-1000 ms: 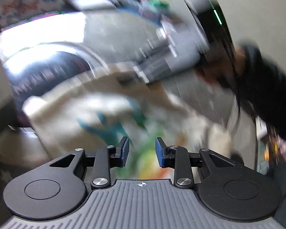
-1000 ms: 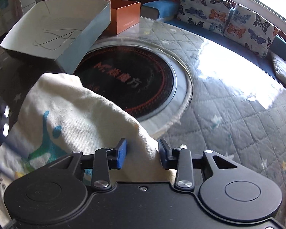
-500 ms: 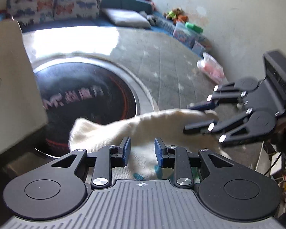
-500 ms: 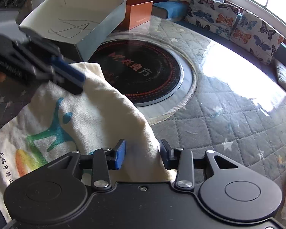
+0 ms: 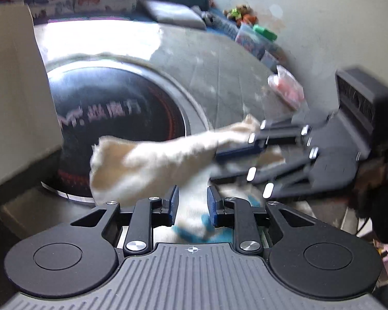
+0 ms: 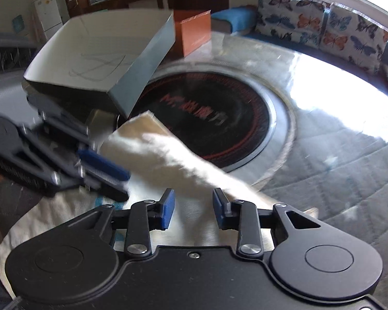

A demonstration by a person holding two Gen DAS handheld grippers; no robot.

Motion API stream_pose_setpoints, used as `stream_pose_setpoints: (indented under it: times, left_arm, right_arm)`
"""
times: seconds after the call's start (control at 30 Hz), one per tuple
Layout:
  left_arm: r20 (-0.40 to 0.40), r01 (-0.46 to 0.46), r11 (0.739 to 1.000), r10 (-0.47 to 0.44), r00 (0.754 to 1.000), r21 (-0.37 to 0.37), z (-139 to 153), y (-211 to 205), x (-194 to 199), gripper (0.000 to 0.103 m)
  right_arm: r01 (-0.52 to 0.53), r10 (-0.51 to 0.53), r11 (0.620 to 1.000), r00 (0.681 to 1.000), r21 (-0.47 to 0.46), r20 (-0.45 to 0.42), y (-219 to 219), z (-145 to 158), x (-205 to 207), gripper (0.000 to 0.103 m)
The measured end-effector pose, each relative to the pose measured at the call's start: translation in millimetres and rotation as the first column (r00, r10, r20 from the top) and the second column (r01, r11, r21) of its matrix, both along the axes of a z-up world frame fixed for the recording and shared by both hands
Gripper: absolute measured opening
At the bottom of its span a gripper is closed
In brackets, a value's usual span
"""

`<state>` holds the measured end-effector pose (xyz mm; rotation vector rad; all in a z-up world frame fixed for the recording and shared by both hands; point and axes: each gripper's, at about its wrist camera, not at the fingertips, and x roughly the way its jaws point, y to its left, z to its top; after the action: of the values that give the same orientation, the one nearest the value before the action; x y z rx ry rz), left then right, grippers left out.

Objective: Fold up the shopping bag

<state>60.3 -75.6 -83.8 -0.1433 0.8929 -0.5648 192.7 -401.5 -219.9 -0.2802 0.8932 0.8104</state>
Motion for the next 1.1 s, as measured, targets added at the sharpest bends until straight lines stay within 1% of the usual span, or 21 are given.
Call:
stream_pose_setpoints:
  times: [0.07,0.1,0.17,0.23,0.3,0.37,0.43,0.47,0.6,0.7,0.77,0.83,0.9,1.0,1.07,1.1]
  left_arm:
    - [0.028,-0.025,0.999,0.024,0.999,0.032,1,-3,5,0.025]
    - [0.028,-0.035,0.999,0.034,0.999,0.030,0,-3,8,0.025]
    - [0.020,-0.046,0.999,0.046,0.999,0.008,-4,-4,15,0.025]
    - [0.013,-0.056,0.998,0.056,0.998,0.013,-9,-7,21,0.025]
    - [-0.015,-0.070,0.997,0.070,0.997,0.026,-18,-10,28,0.024]
    - [-0.012,-0.084,0.996,0.084,0.996,0.018,-19,-9,31,0.022]
    - [-0.020,-0.102,0.995,0.102,0.995,0.010,-20,-7,33,0.014]
    - [-0.024,-0.108,0.994,0.108,0.994,0.006,-21,-5,33,0.014]
    - [-0.015,-0.093,0.996,0.093,0.996,0.001,-22,0,27,0.014]
    - [-0.009,-0.079,0.997,0.079,0.997,0.024,-20,0,21,0.014]
    - [0.004,-0.063,0.997,0.063,0.998,0.046,-18,-1,16,0.014]
    - [0.008,-0.056,0.997,0.055,0.998,0.060,-17,-1,13,0.014]
    - [0.005,-0.047,0.996,0.046,0.999,0.077,-14,-4,7,0.017]
    - [0.030,-0.005,0.995,0.002,1.000,0.098,-6,-9,-10,0.020]
    - [0.045,0.024,0.993,-0.029,0.999,0.113,-2,-13,-22,0.023]
    - [0.051,0.042,0.992,-0.048,0.998,0.120,0,-15,-29,0.024]
  right_arm:
    - [-0.015,0.015,1.000,1.000,-0.017,0.024,5,0,-3,0.035]
    - [-0.014,0.014,1.000,1.000,-0.010,0.022,6,2,-3,0.035]
    - [0.006,-0.007,1.000,1.000,0.014,0.026,5,5,-1,0.035]
    - [0.026,-0.026,1.000,0.999,0.016,0.018,3,1,3,0.034]
    - [0.041,-0.042,0.999,0.999,0.026,0.015,1,-3,5,0.033]
    - [0.041,-0.041,0.999,0.999,0.014,0.026,0,-2,3,0.033]
    - [0.053,-0.052,0.999,0.998,-0.013,0.042,-3,-1,0,0.033]
    - [0.058,-0.057,0.998,0.997,-0.024,0.049,-5,-1,-1,0.033]
    - [0.102,-0.099,0.994,0.993,-0.050,0.058,-26,0,-5,0.033]
    - [0.148,-0.143,0.986,0.987,-0.073,0.072,-44,-1,-9,0.033]
    - [0.183,-0.178,0.981,0.981,-0.071,0.073,-56,-2,-10,0.033]
    - [0.208,-0.205,0.977,0.977,-0.045,0.054,-64,-4,-8,0.033]
    - [0.209,-0.206,0.977,0.977,-0.044,0.059,-63,-5,-7,0.033]
    - [0.204,-0.199,0.977,0.977,-0.065,0.076,-56,-4,-7,0.036]
    - [0.182,-0.177,0.981,0.982,-0.070,0.071,-53,-2,-10,0.038]
    - [0.166,-0.162,0.984,0.985,-0.066,0.064,-53,0,-14,0.040]
